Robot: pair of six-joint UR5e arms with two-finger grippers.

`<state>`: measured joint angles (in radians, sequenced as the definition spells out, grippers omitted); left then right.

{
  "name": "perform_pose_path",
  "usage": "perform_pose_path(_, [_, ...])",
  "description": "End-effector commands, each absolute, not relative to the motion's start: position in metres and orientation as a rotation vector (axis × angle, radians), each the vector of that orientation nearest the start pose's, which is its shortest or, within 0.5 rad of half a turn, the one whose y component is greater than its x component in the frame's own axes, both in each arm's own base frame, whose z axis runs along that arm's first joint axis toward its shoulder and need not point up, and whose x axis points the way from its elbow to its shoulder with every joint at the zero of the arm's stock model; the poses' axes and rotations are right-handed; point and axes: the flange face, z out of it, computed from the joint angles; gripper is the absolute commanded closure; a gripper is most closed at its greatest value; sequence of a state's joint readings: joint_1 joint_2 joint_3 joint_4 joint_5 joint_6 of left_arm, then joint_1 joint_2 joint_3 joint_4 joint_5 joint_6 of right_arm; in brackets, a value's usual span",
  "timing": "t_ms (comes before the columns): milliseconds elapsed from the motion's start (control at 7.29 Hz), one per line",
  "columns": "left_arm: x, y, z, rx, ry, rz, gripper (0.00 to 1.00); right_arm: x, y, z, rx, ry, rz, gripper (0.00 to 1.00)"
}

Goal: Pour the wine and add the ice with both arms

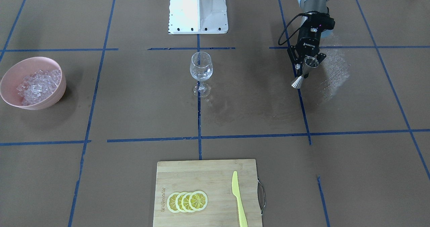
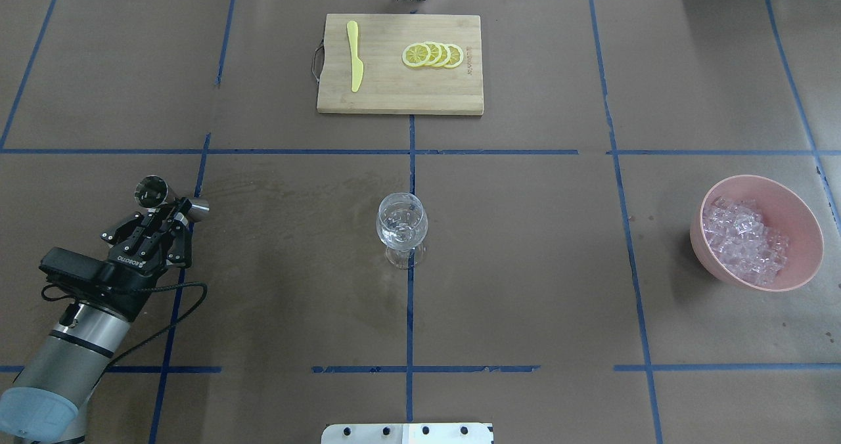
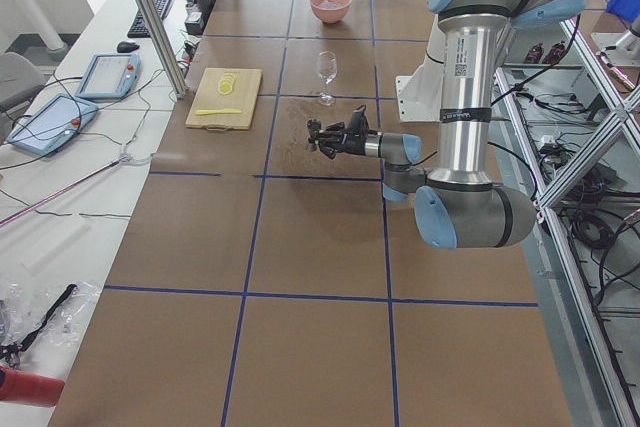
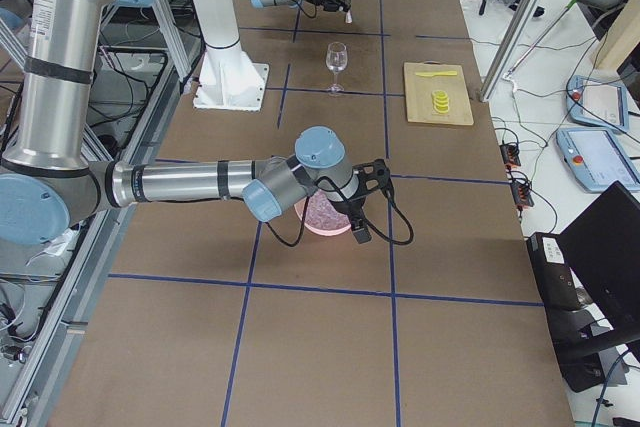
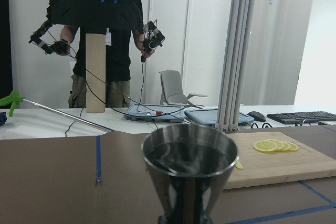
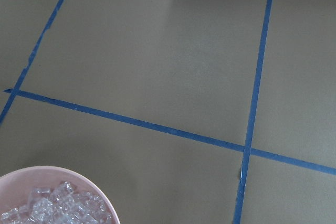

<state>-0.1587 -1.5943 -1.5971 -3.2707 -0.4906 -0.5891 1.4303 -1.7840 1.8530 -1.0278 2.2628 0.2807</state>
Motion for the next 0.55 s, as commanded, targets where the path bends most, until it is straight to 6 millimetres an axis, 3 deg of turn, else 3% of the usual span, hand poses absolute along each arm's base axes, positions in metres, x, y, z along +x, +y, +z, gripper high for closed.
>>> perform_pose_path(0, [0.391, -0.287, 0.454, 1.473, 0.792, -0.251, 1.00, 0.010, -0.433, 0.556, 0.434, -0.775, -0.079, 0.00])
perform_pose_path(412, [0.399, -0.286, 0.419, 1.482, 0.845, -0.274, 1.00, 0.009, -0.433, 0.557, 0.433, -0.772, -0.079, 0.00])
